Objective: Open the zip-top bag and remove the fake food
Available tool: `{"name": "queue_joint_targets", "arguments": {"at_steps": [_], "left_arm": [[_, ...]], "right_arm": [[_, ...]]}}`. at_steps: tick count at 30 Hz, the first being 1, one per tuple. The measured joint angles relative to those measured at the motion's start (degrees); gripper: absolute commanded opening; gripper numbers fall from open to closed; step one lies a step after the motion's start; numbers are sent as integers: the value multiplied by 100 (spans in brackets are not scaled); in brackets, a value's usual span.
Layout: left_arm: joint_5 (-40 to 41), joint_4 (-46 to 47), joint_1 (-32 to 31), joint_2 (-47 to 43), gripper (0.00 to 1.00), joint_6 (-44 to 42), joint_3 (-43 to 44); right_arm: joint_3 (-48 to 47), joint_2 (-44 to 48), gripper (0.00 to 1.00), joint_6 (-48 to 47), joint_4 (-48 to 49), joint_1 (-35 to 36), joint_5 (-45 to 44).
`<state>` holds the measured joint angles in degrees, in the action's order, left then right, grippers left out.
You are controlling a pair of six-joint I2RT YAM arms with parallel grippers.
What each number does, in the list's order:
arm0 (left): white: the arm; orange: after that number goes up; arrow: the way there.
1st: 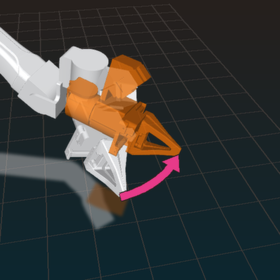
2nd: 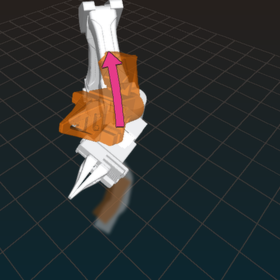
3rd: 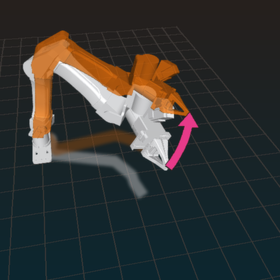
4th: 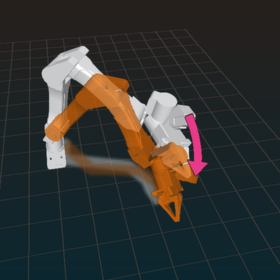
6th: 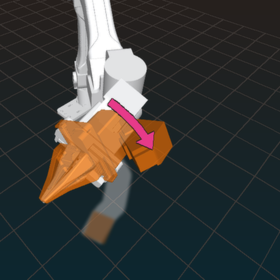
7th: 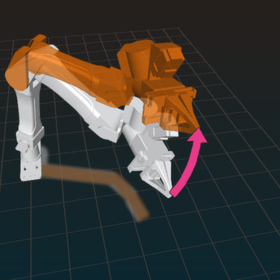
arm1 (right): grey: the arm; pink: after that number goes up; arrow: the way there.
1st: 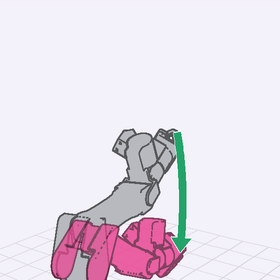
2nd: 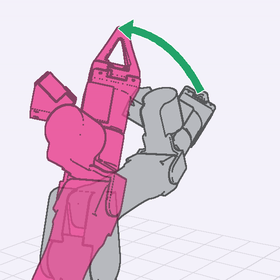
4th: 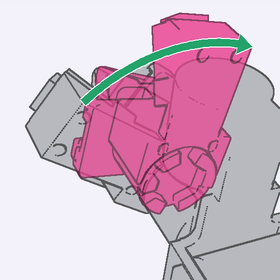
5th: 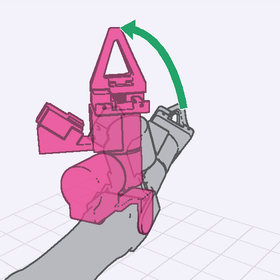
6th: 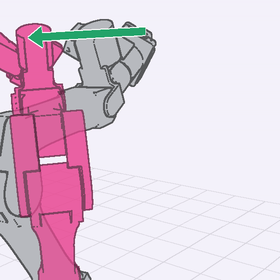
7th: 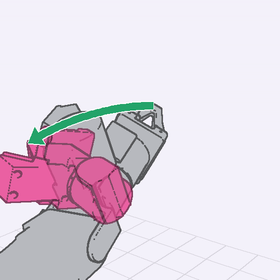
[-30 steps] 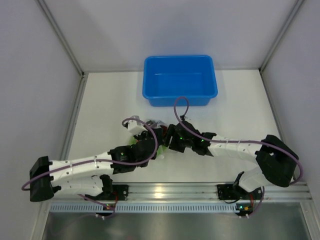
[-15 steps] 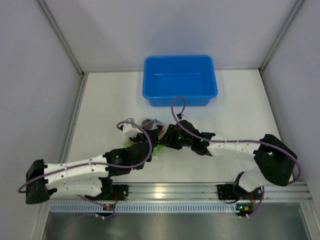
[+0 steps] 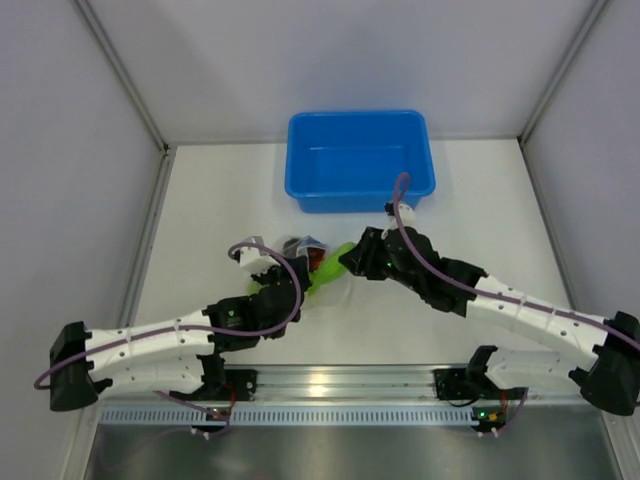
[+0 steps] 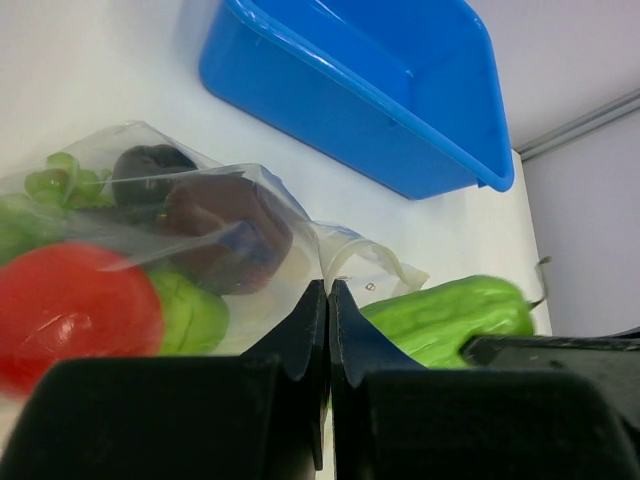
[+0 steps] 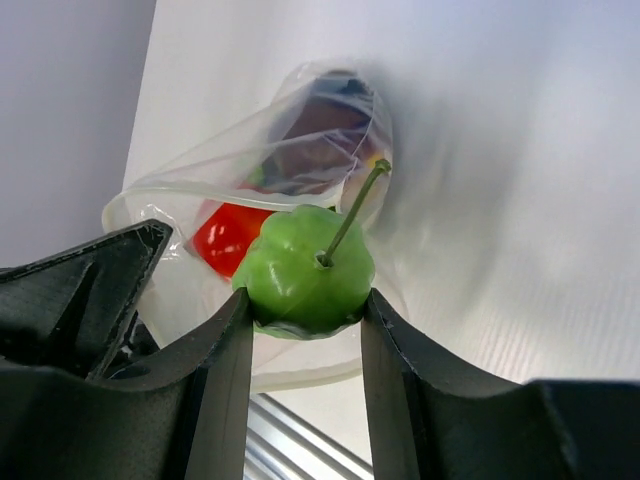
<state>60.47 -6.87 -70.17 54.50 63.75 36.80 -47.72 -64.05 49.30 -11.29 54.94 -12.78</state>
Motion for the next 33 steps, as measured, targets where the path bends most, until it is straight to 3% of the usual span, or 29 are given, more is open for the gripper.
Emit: {"name": "queue_joint_targets", "arguments": {"at_steps": [5, 10, 15, 22, 26, 29, 33], "left_arm": [[-85, -79, 44, 0, 0, -68, 48], [-240, -114, 46, -2, 0, -114, 61], [-472, -184, 81, 0, 0, -330, 179], [-1075, -280, 258, 55, 0, -894, 745], [-1722, -282, 608, 195, 0, -1049, 992], [-2022, -278, 848, 269, 0, -1056, 1047], [-2243, -260, 1008, 341, 0, -938, 1047]], "right_arm": [[-614, 98, 23, -682, -518, -522, -81], [-1191, -114, 24, -1270, -564, -1921, 138], [-2151, -1222, 26, -1888, -555, -2848, 72], [-3609, -3276, 34, -2634, -511, -3412, -94], [-4800, -4527, 50, -3008, -815, -3523, -234], [-5163, -4948, 78, -3189, -988, -3526, -264], [-5184, -4955, 81, -3377, -1250, -3526, -256]]}}
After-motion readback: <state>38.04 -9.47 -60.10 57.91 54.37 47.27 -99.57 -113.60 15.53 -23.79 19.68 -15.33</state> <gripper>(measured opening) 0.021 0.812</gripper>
